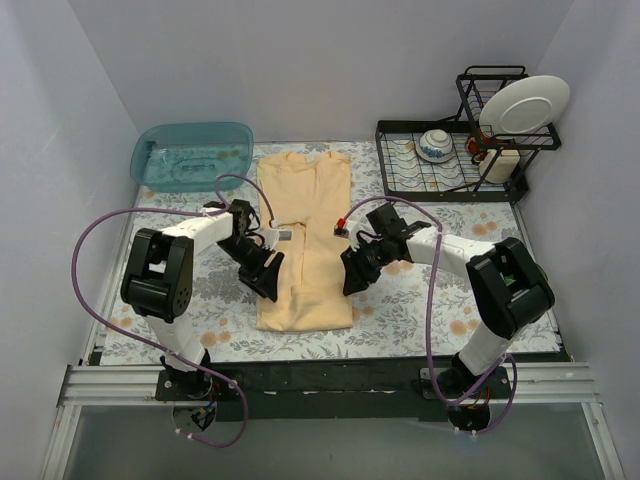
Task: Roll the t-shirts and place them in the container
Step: Roll the T-shirt to the center of the board.
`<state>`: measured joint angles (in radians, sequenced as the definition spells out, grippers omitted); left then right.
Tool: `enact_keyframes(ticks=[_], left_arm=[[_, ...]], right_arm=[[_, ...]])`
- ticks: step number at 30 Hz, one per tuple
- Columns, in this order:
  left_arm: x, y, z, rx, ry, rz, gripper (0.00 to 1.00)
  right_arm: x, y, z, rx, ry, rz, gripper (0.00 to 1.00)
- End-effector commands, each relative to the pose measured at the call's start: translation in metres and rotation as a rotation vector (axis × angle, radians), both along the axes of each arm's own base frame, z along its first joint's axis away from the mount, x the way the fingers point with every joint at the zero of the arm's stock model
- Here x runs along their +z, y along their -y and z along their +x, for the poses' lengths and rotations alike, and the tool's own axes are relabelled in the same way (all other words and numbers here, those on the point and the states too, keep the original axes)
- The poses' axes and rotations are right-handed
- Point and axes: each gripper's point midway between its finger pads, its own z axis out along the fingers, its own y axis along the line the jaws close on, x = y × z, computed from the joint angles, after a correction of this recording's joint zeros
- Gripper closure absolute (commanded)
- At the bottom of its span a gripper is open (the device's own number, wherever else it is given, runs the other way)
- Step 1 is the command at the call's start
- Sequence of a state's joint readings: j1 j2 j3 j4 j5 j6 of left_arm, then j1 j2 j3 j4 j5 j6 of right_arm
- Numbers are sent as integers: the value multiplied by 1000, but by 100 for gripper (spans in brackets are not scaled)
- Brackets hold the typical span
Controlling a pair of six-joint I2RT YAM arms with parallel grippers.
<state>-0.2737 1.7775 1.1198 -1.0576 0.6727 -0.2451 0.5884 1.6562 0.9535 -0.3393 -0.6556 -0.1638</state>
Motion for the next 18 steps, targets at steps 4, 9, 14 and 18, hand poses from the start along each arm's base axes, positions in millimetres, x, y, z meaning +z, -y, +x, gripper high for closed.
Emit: enact_keyframes(ticks=[4, 9, 14, 18], left_arm=[[2, -2, -12, -18, 38, -41, 51], [1, 1, 1, 14, 104, -42, 58], [1, 2, 13, 53, 146, -31, 69], [-5, -1, 20, 80, 171, 2, 75]], right_arm=[[-4, -12, 13, -7, -20, 25, 54], [-7, -17, 15, -10, -34, 37, 54], [-10, -17, 15, -15, -37, 37, 58], [-9, -19, 17, -24, -34, 44, 59]])
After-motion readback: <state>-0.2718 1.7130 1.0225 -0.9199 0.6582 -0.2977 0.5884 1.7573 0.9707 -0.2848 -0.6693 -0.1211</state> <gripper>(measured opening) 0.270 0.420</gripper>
